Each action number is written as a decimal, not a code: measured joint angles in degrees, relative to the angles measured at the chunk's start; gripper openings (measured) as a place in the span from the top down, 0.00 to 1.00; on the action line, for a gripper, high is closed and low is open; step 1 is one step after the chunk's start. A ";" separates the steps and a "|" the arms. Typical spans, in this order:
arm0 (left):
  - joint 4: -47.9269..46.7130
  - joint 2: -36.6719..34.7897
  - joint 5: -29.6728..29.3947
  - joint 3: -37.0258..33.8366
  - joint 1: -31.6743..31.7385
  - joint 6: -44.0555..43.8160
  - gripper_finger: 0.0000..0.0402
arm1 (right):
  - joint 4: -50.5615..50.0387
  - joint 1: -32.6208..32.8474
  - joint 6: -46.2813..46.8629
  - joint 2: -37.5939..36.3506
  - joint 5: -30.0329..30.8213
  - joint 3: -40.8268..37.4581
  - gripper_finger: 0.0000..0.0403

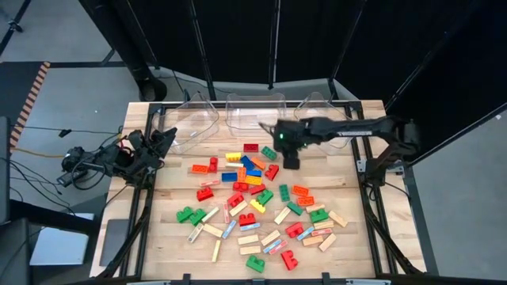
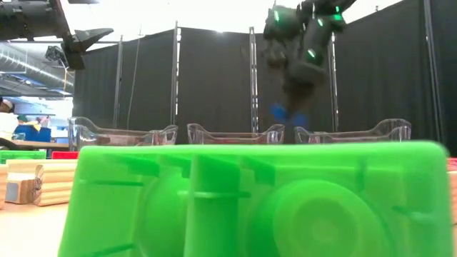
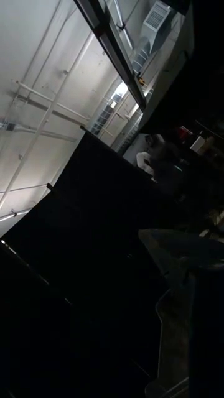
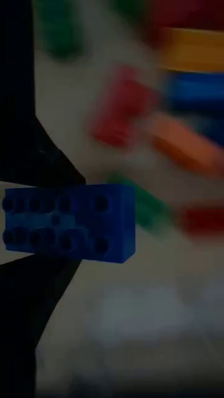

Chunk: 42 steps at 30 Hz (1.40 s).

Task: Sort blocks by size
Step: Put the large blue game piece into the middle transparent bin, then put the brown wooden block into the right transparent bin

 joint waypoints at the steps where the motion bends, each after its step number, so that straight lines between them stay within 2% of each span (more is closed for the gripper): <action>1: 0.00 0.00 -0.02 0.02 0.00 0.00 0.33 | 1.91 -0.56 -0.21 -0.09 1.58 1.95 0.61; 6: 0.00 0.00 0.00 0.00 0.02 0.00 0.33 | 12.68 -5.99 -0.03 1.04 5.90 8.07 0.61; 8: 0.00 0.01 -0.03 0.00 0.00 0.00 0.33 | 13.67 -8.51 0.13 2.22 7.14 8.99 0.61; 13: 0.04 0.00 -0.52 0.00 0.02 0.16 0.33 | 13.97 -13.73 1.04 6.34 6.35 9.93 0.61; 17: 0.04 0.17 -0.50 0.00 0.00 0.09 0.33 | 14.30 -14.99 0.91 9.17 4.15 10.00 0.60; 18: 0.05 0.17 -0.50 0.00 0.01 0.09 0.33 | 14.26 -14.99 0.27 9.58 3.28 10.00 0.55; 20: 0.04 0.17 -0.50 0.00 0.00 0.09 0.33 | 14.14 -14.96 -0.71 9.66 1.89 10.00 0.40; 24: 0.04 0.17 -0.50 0.00 0.00 0.07 0.33 | 14.09 -14.37 -0.01 8.98 2.56 10.09 0.12; 27: 0.02 0.17 -0.50 0.00 0.00 0.07 0.33 | 14.03 -13.70 0.11 8.08 3.84 10.09 0.03; 30: 0.02 0.17 -0.48 0.00 0.00 0.04 0.33 | 13.64 -12.63 1.16 6.65 2.47 10.09 0.04; 34: 0.02 0.17 -0.48 0.00 0.00 0.04 0.33 | 11.83 -10.46 3.85 2.54 -6.44 10.09 0.10; 38: 0.02 0.17 -0.48 0.00 0.00 0.04 0.33 | 6.60 -7.48 10.15 -3.39 -19.97 10.09 0.14; 40: 0.01 0.17 -0.48 0.00 0.02 0.02 0.33 | 1.27 -5.21 15.42 -7.19 -28.52 10.10 0.16; 42: 0.00 0.17 -0.46 0.00 0.00 0.02 0.33 | -7.60 -1.57 19.67 -10.82 -33.26 10.15 0.18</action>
